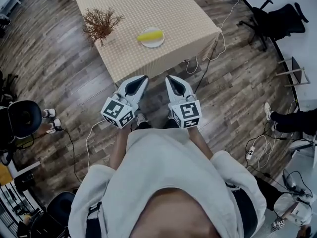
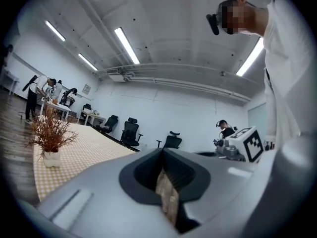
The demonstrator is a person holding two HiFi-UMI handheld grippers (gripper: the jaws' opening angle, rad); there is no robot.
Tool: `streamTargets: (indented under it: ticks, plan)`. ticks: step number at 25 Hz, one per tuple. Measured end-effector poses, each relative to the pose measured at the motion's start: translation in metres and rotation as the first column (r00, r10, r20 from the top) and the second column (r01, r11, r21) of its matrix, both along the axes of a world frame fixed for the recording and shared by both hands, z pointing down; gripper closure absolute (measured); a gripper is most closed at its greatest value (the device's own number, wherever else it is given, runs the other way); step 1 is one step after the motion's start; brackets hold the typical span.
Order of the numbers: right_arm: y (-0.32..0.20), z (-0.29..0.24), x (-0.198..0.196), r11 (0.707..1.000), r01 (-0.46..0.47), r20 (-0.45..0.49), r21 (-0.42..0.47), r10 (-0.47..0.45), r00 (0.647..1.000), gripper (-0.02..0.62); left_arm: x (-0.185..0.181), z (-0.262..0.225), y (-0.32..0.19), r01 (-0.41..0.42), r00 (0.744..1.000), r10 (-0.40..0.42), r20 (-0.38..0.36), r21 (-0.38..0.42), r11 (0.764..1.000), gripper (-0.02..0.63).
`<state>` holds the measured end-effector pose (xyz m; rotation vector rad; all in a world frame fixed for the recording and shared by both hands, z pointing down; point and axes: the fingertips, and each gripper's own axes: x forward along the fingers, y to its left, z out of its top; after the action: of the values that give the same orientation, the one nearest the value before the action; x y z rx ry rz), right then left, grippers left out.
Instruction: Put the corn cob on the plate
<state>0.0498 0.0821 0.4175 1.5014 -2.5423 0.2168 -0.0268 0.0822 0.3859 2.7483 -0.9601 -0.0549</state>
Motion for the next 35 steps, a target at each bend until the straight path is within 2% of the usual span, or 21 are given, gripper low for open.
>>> streamTargets:
  ticks: [5, 8, 14, 25, 35]
  plan:
    - [0.011, 0.001, 0.040, 0.999, 0.039, 0.013, -0.004, -0.039, 0.999, 0.598, 0.031, 0.000, 0.003, 0.070, 0.998, -0.070, -0.001, -0.005, 0.998, 0.597]
    - [0.006, 0.003, 0.048, 0.999, 0.052, 0.028, -0.007, -0.052, 0.998, 0.598, 0.039, 0.000, 0.001, 0.087, 0.996, -0.087, 0.005, 0.000, 0.996, 0.597]
    - [-0.008, -0.005, 0.034, 0.995, 0.093, 0.025, 0.025, -0.094, 0.995, 0.598, 0.039, -0.002, -0.005, 0.100, 0.995, -0.100, 0.005, 0.011, 0.995, 0.597]
    - [-0.023, -0.005, 0.009, 0.996, 0.089, 0.024, 0.027, -0.090, 0.996, 0.598, 0.024, -0.004, -0.014, 0.076, 0.997, -0.076, 0.014, 0.009, 0.997, 0.597]
    - [-0.024, -0.006, 0.006, 0.996, 0.083, 0.018, 0.028, -0.083, 0.996, 0.598, 0.026, -0.002, -0.012, 0.055, 0.998, -0.055, 0.007, 0.008, 0.998, 0.597]
